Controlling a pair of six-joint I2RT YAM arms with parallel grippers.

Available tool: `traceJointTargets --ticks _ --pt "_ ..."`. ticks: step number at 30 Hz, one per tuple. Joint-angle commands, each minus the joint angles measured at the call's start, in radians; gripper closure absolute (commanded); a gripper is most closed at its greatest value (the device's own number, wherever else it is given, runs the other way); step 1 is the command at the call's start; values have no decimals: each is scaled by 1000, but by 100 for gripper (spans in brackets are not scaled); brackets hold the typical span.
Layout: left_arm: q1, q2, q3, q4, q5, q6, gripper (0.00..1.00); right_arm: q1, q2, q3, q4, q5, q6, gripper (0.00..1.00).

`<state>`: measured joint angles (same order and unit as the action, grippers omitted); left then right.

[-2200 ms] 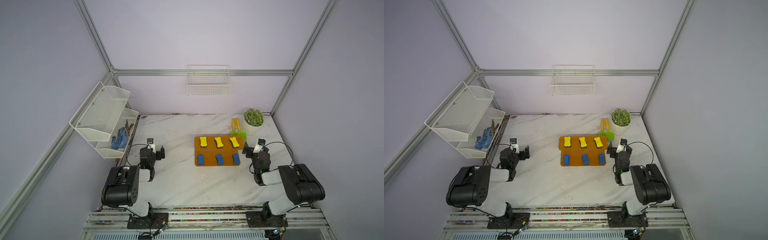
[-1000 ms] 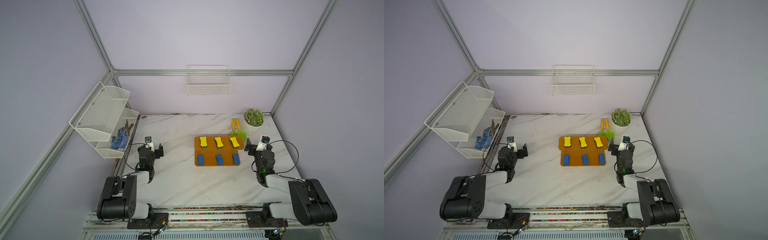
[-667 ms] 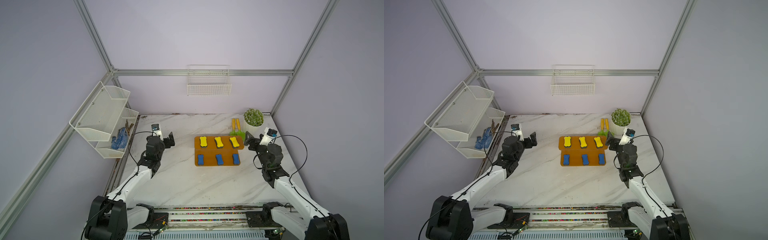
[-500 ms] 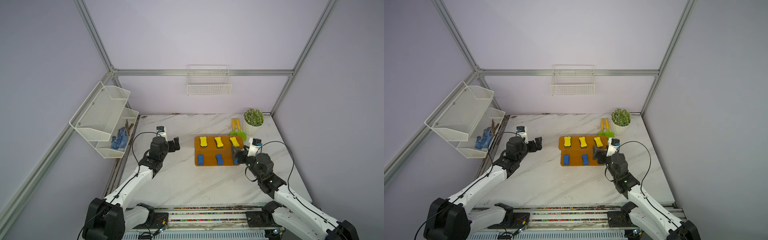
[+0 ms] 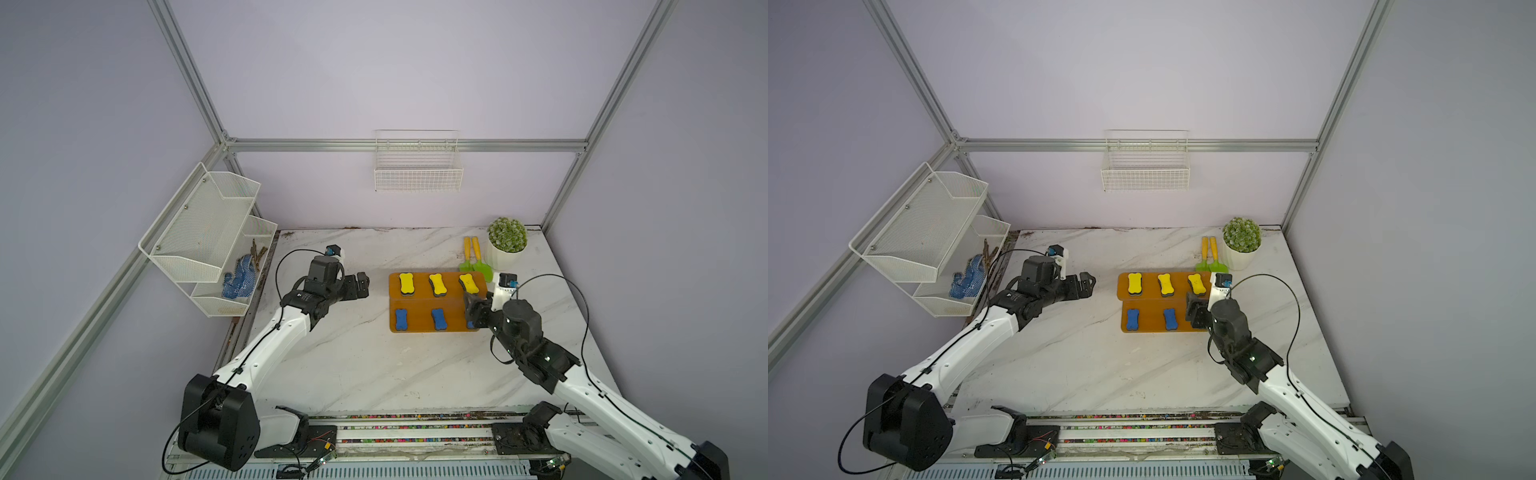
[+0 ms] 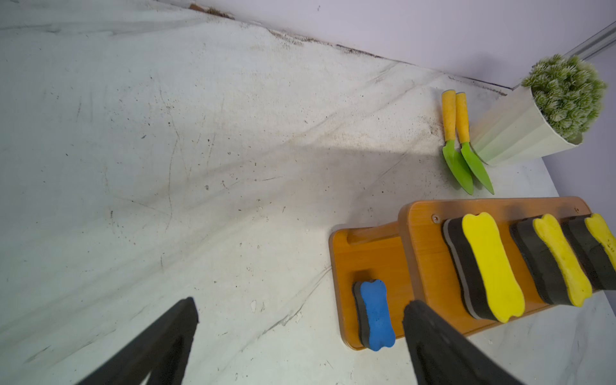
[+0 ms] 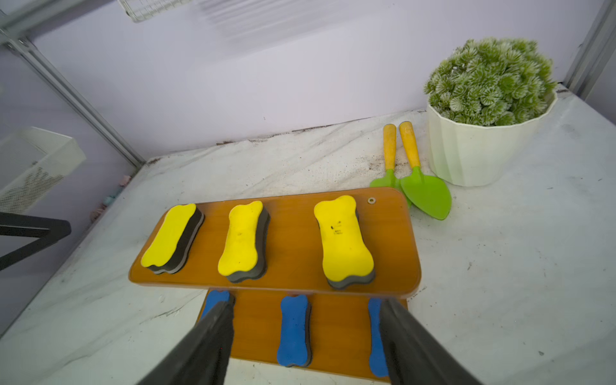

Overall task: Remove the whiteboard erasers from the shelf
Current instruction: Pick up the whiteboard eraser from the shelf.

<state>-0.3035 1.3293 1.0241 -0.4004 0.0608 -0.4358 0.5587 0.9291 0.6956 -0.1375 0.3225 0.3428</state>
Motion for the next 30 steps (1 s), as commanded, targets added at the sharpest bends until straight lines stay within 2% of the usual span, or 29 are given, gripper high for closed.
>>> traceJointTargets --ticks 1,5,9,15,22,23,30 --pt "-5 34 56 -100 72 -15 2 -25 99 138 -165 24 -87 26" --pt "-5 32 64 -122 81 3 2 -118 201 270 -256 -101 -142 29" --pt "-5 18 57 -126 72 9 2 -170 267 335 -326 -141 -171 32" --pt "-3 34 54 -125 86 8 1 -175 333 367 -347 -202 -204 32" --pt "-3 51 58 -126 91 9 1 -177 380 376 -345 -214 -222 33" --pt "-3 53 60 -127 90 10 1 -177 385 377 -344 -220 -223 38" --pt "-3 57 60 -129 81 12 0 -180 412 360 -343 -210 -211 42"
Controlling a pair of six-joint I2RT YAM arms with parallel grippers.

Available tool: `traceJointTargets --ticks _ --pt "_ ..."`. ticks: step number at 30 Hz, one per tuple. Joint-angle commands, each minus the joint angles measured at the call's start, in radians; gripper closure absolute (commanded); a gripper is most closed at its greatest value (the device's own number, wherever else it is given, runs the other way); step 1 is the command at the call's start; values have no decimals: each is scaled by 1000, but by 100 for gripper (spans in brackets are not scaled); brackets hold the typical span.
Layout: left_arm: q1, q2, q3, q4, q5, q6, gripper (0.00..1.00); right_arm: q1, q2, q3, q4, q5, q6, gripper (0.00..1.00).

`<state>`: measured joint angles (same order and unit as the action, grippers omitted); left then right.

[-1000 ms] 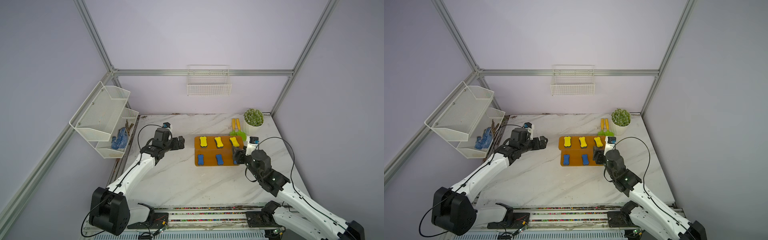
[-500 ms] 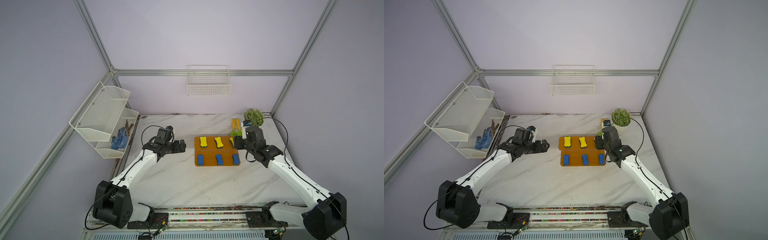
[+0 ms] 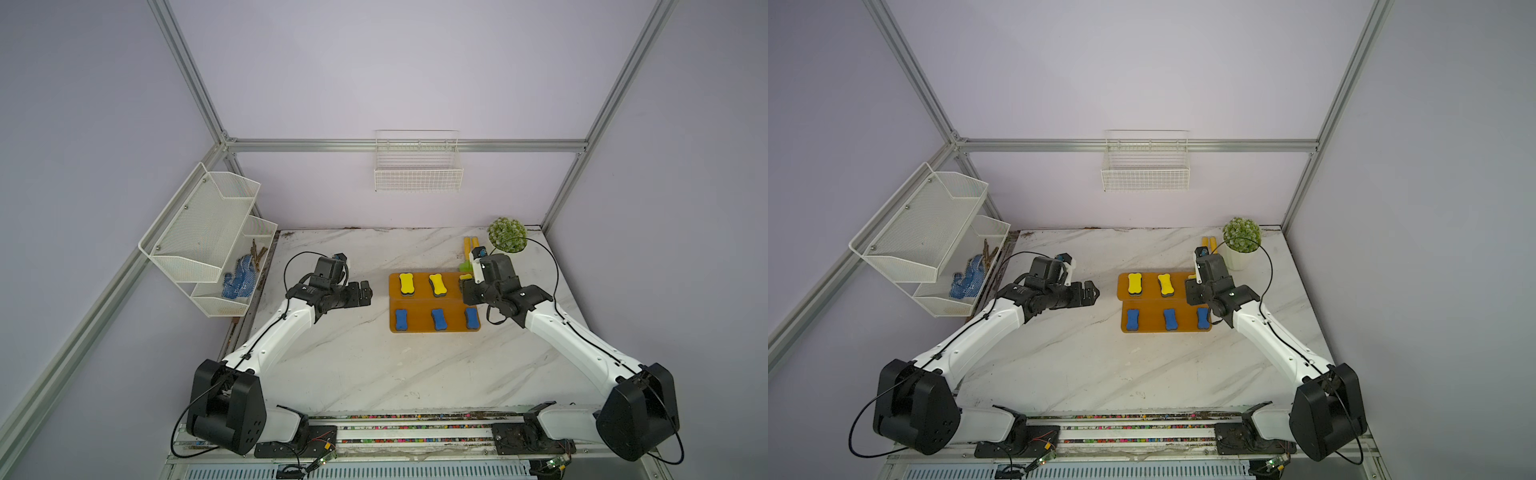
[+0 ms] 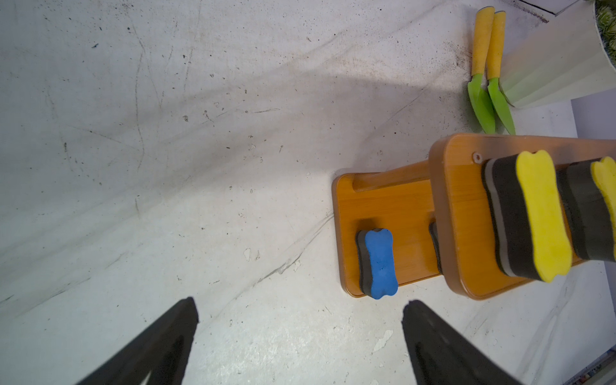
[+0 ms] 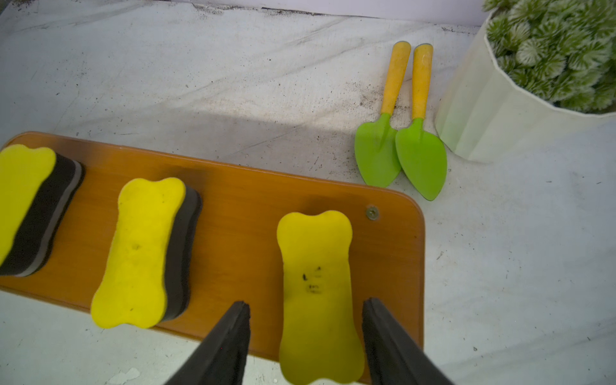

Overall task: Remove the whiteboard erasers from the shelf
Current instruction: Pick up the whiteboard eraser from the shelf.

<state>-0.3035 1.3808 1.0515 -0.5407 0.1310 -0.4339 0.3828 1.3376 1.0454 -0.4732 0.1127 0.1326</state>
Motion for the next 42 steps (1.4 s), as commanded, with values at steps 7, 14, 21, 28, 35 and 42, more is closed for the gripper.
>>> traceJointTargets --ticks 7,14,21,28,35,42 --pt "-3 9 33 10 7 10 0 -16 13 -2 6 9 1 43" --pt "-2 8 35 4 -14 11 0 -18 35 -4 7 25 3 44" --pt "5 8 43 -5 -41 12 0 -18 46 11 -23 55 16 51" --pt "24 9 56 -13 -47 6 0 -18 37 26 -48 64 31 59" --pt "32 5 68 -30 -67 -1 0 -14 -4 42 -65 10 67 62" --pt "34 -12 75 -39 -74 -8 0 63 -86 26 -95 69 164 65"
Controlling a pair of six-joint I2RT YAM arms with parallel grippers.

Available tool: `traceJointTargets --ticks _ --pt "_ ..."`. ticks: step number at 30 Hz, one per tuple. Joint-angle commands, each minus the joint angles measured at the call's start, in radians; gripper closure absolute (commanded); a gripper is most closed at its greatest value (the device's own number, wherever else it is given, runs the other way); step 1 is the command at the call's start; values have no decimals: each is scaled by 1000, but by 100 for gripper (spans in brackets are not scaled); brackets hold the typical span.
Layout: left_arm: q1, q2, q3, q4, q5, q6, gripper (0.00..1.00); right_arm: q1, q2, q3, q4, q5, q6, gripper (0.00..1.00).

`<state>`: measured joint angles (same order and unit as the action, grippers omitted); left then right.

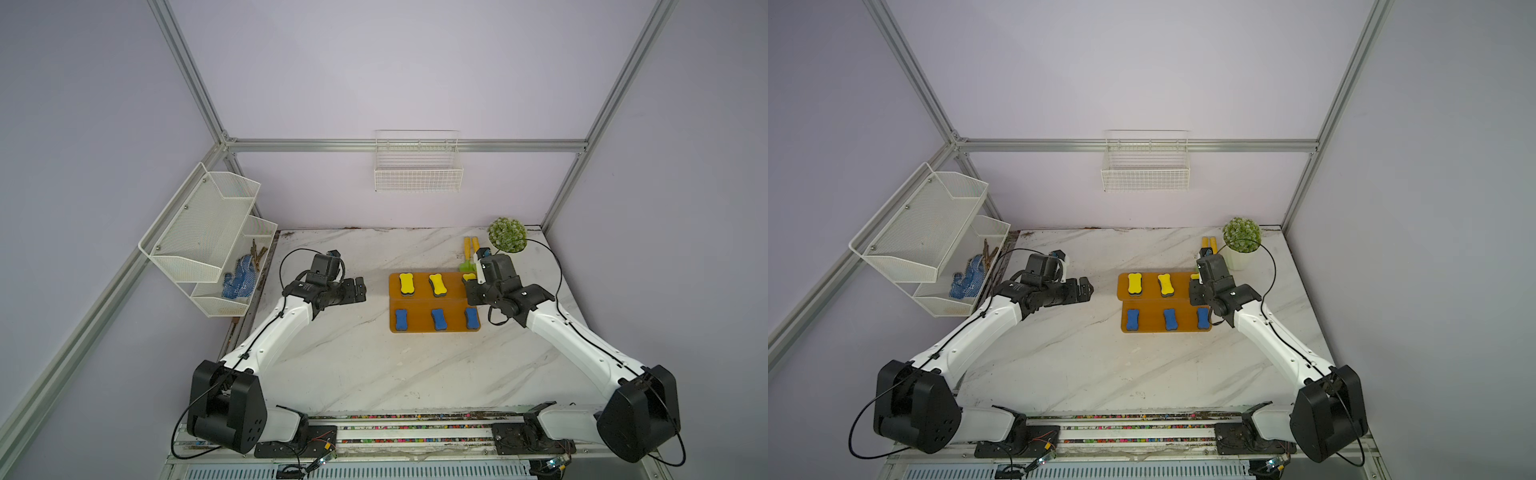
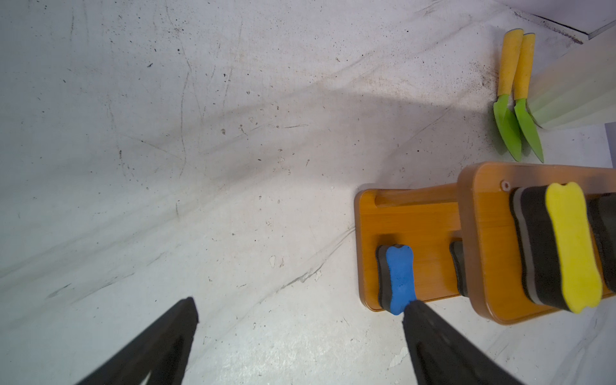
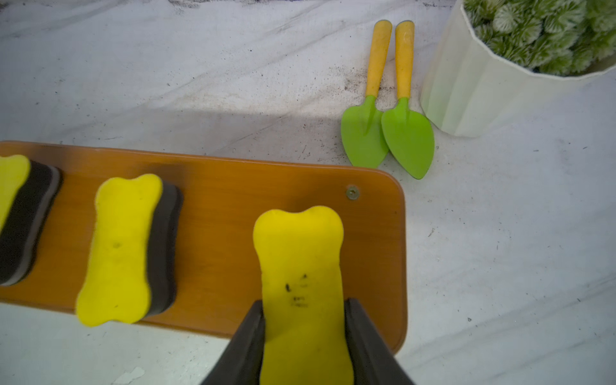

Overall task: Remove the whiteboard erasers from the shelf
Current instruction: Pick up the whiteboard eraser from the shelf, then place the whiteboard eraser at the center of the board.

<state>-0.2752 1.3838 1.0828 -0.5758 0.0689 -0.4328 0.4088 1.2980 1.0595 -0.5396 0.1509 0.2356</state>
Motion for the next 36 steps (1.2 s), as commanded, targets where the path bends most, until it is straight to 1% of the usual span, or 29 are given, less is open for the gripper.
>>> traceJointTargets --ticks 1,4,7,9,11,12,14,16,18,20,22,25,29,33,36 --pt "5 -19 44 -6 -14 -10 0 50 -61 9 -48 53 83 65" --pt "5 -36 38 -7 -10 -14 0 99 -131 -29 -97 98 162 65" --pt "5 -49 34 -7 -3 -15 0 173 -223 -72 -172 163 257 66" --pt "5 -61 27 -6 -3 -22 0 239 -279 -111 -195 184 345 66" --pt "5 -77 21 -13 -6 -24 0 348 -305 -150 -197 197 449 68" --pt "5 -84 19 -20 -13 -27 0 405 -299 -160 -192 213 496 69" --pt "5 -102 11 -35 -24 -34 0 552 -259 -163 -171 260 589 71" --pt "6 -124 6 -57 -60 -47 0 700 -181 -128 -144 327 662 71" --pt "9 -145 6 -86 -104 -53 0 802 -91 -80 -103 378 707 72" --pt "19 -160 -4 -103 -155 -55 0 878 10 -36 -27 387 732 72" --pt "42 -170 -13 -106 -177 -63 0 914 107 0 43 361 747 74" --pt "81 -176 -12 -114 -169 -67 0 952 250 46 101 303 768 76" --pt "115 -187 -28 -111 -168 -67 0 961 422 101 95 249 822 77" --pt "119 -199 -52 -99 -177 -60 0 960 525 149 84 238 815 78" --pt "119 -201 -60 -94 -172 -55 0 961 558 156 73 251 835 79"
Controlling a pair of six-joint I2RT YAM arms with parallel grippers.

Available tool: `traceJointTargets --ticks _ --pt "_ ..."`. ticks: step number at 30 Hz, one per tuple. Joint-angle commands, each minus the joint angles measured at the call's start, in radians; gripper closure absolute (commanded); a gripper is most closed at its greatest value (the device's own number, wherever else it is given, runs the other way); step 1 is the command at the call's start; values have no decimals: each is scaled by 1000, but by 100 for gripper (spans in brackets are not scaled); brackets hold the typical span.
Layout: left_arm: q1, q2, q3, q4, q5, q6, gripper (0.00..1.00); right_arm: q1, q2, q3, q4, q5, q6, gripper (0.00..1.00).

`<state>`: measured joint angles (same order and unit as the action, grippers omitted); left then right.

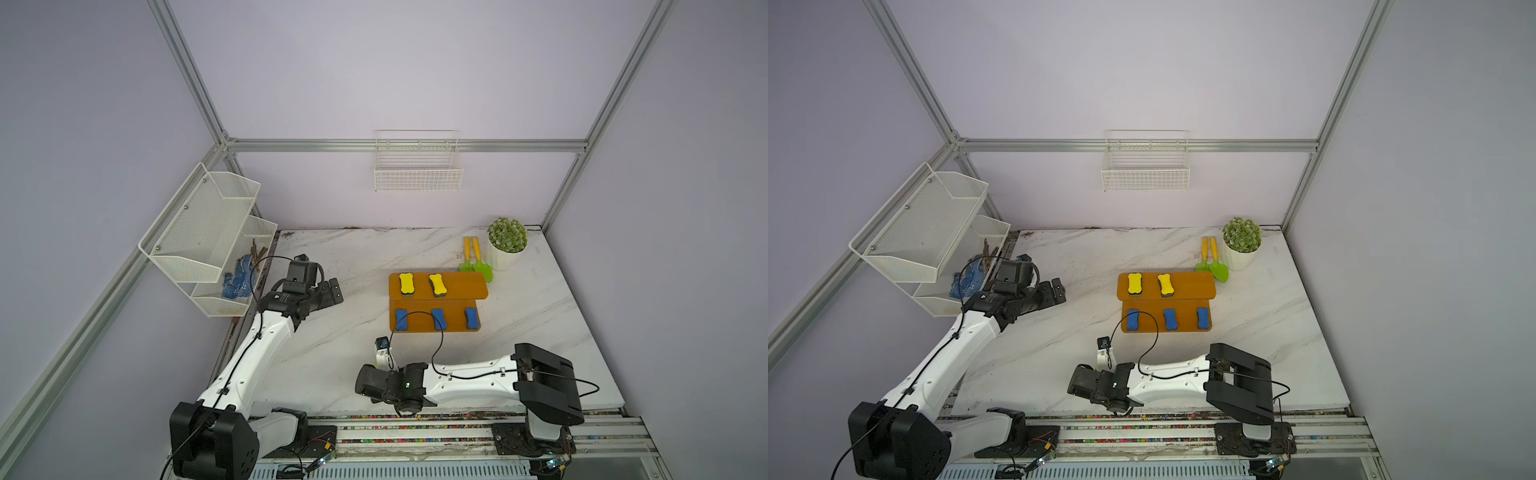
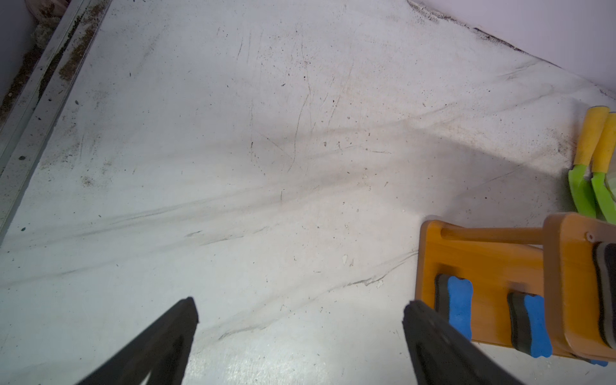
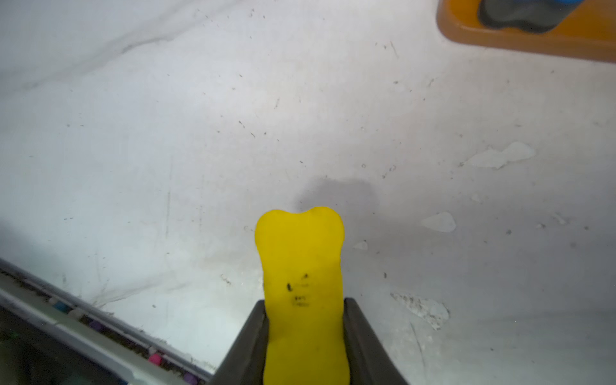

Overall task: Remove the whiteboard erasers from the shelf
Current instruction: Place the whiteboard eraser at the center of the board.

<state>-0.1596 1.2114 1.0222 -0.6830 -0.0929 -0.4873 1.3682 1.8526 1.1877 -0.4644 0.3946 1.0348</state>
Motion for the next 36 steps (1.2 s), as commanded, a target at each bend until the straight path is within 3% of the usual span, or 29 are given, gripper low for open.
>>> traceJointTargets --ticks 1,11,19,27,36 --pt "3 -29 3 14 -6 1 0 1 3 27 -17 14 52 80" --pt "3 -35 -2 19 33 3 0 33 -131 -154 -141 52 235 84" --pt "3 -18 1 19 52 9 0 81 -130 -168 -180 38 305 84" --pt "3 -18 -1 20 42 13 0 86 -55 -110 -163 4 254 83" --pt "3 -20 -3 17 36 16 0 81 -16 -67 -167 -10 211 70"
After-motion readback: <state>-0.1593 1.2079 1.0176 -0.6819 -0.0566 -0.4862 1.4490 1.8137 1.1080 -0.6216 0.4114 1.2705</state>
